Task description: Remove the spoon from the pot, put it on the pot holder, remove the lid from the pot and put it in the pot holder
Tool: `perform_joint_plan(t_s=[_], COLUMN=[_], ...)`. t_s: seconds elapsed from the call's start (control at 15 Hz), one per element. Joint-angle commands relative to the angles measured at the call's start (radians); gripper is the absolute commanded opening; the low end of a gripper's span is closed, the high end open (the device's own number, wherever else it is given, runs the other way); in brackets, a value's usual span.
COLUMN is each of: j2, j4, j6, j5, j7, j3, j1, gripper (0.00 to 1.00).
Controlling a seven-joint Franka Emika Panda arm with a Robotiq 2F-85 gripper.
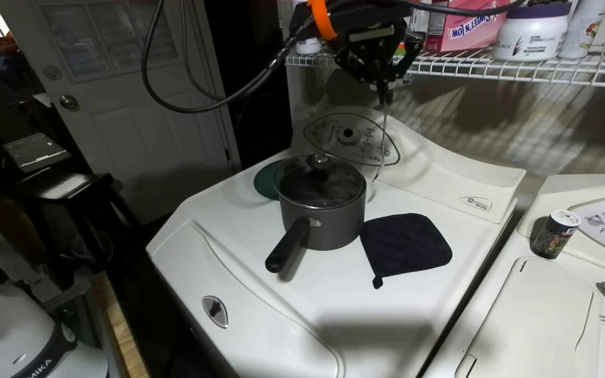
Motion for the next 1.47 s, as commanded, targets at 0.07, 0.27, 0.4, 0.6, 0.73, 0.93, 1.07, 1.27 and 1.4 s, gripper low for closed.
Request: perform_joint_plan(t_s=[0.07,0.27,0.4,0.6,0.73,0.93,1.07,1.27,1.4], j2=[0.011,0.028,0.046,0.080,0.104,0.138,0.165,0.200,0.222], j4=[0.034,0.041,0.047,0.059,0.061,0.063,0.072,0.083,0.093], j6=[-0.012,-0.014,-0.025,-0.032,-0.029,-0.017,-0.011,-0.008,-0.008], j5=[0.055,0.099,0.140,0.224,0.300,0.360,0.394,0.424,0.439], j7=[0.018,0.039,0.055,0.078,0.070,0.080,0.092,0.112,0.122], j3=[-0.021,-0.040,-0.055,-0.075,-0.083,-0.082,-0.077,-0.070,-0.065], j1=[-0.011,-0.023,-0.034,-0.059,-0.077,-0.103,-0.119,-0.137,-0.147], gripper=[0.01,0.01,0.01,0.01,0.01,0.01,0.01,0.01,0.01])
